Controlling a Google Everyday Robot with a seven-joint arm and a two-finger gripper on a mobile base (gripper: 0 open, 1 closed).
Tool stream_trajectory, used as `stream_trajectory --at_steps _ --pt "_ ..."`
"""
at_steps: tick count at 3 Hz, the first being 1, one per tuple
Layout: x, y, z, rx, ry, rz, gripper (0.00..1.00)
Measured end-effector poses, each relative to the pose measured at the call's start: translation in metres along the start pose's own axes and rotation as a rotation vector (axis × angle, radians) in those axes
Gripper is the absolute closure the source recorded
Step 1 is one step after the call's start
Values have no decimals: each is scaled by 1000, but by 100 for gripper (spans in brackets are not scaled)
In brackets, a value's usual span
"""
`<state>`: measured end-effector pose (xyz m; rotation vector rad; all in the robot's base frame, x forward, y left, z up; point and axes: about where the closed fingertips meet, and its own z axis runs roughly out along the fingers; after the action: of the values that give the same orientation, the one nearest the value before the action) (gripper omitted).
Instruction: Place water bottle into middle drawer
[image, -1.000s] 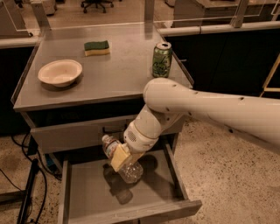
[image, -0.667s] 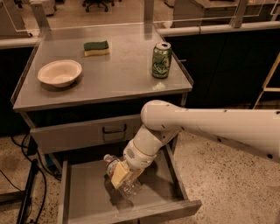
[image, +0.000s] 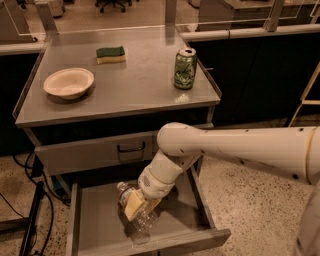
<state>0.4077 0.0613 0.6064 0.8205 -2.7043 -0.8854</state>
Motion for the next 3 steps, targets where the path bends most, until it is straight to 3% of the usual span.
stream_trajectory --at_steps 2,3 --pt "-17 -40 59 -37 15 88 100" --pt "-16 -41 61 -40 19 91 100"
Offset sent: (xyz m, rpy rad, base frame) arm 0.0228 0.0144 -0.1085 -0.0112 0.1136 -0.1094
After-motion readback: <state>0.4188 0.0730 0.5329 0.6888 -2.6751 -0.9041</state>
